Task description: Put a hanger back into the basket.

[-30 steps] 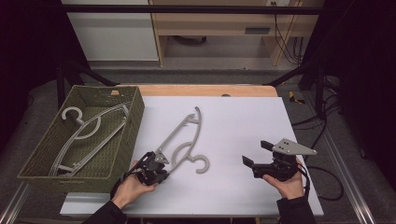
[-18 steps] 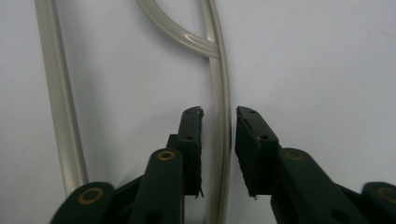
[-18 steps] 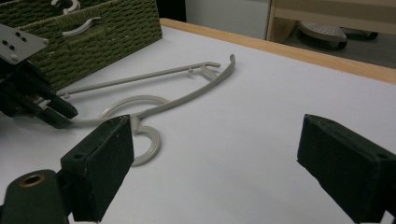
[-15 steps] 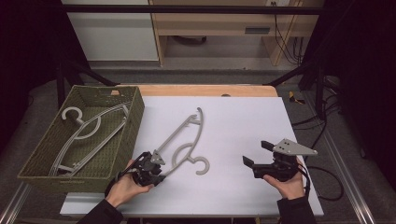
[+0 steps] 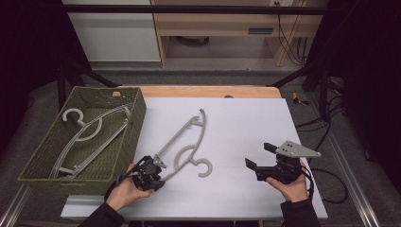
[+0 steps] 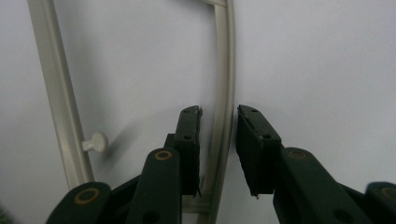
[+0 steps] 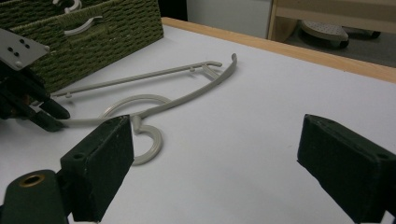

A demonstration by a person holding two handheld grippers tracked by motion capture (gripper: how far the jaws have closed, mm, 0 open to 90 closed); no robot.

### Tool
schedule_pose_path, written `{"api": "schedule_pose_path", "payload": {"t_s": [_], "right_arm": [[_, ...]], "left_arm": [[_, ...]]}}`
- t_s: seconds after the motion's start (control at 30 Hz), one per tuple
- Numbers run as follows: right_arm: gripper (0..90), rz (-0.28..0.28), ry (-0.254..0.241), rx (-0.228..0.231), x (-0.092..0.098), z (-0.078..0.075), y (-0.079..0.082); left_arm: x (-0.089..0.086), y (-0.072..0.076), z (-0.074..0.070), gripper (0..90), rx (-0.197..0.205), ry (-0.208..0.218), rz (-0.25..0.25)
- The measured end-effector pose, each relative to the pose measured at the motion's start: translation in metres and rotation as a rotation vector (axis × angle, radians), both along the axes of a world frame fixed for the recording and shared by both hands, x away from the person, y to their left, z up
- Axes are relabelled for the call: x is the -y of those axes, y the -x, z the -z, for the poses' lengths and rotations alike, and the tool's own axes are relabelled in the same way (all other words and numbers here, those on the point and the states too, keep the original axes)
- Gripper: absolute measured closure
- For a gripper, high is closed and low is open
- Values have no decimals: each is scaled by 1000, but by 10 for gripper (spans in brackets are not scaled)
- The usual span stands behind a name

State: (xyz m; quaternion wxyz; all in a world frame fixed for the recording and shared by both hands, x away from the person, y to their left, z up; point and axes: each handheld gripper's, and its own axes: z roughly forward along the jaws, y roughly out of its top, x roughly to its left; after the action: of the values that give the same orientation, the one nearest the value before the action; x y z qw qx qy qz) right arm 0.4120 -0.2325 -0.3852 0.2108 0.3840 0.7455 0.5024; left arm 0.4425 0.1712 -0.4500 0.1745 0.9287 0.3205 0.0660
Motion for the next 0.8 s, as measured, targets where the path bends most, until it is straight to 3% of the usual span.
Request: {"api": "schedule_pose_path", "payload": {"t_s": [0.13,0.3,0.37,0.47,0.8], "right_arm": [[107,-6,0,3,-1,-1,1],[106,-5,2,-4,0,0,0],[105,-5,2,-5,0,1,0],[105,-4,1,0,1,0,0],[105,0,-2,3,4,0,0]], "left_arm": [[3,2,-1,789,9,-21,21],[8,7,-2,822,48,-74,58],[7,9,-1,824,65,-67,59],[5,12,-1,825,82,-10,39],[4,25,-24,826,182,97,46]]}}
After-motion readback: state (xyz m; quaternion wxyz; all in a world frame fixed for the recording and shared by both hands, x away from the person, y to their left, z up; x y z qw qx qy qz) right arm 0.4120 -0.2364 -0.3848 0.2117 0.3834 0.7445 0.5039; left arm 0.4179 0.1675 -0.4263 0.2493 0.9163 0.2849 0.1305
